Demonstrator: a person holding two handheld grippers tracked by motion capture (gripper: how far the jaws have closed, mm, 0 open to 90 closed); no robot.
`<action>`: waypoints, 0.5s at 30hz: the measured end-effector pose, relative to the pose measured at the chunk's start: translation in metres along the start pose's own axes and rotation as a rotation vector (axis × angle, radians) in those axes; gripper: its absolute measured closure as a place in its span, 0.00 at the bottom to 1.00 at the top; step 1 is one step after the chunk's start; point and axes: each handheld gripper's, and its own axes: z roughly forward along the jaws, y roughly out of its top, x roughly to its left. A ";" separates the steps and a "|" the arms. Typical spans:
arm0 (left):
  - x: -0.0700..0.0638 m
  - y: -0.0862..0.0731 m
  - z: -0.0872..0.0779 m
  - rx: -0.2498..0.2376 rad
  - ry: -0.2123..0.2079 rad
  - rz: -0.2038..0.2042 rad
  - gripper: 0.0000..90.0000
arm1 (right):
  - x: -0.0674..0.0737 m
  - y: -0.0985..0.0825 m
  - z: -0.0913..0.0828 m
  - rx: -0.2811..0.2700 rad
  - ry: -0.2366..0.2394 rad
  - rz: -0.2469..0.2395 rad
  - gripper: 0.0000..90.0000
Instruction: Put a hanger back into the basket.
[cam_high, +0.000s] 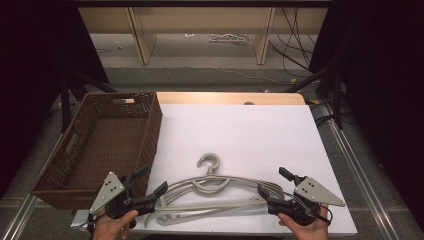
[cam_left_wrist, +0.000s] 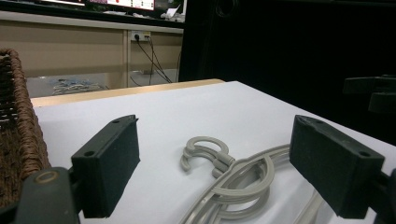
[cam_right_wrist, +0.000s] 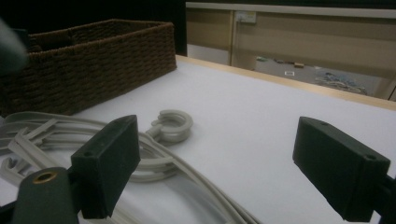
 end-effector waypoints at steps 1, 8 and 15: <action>0.000 0.000 0.000 -0.001 -0.001 0.000 0.17 | 0.000 -0.001 0.002 -0.009 0.010 -0.002 0.18; -0.001 0.000 0.000 0.006 -0.002 0.020 0.17 | 0.000 -0.001 0.004 0.012 0.004 -0.005 0.18; -0.001 0.000 0.000 0.005 0.001 0.022 0.17 | -0.002 0.000 0.005 0.016 0.007 -0.008 0.18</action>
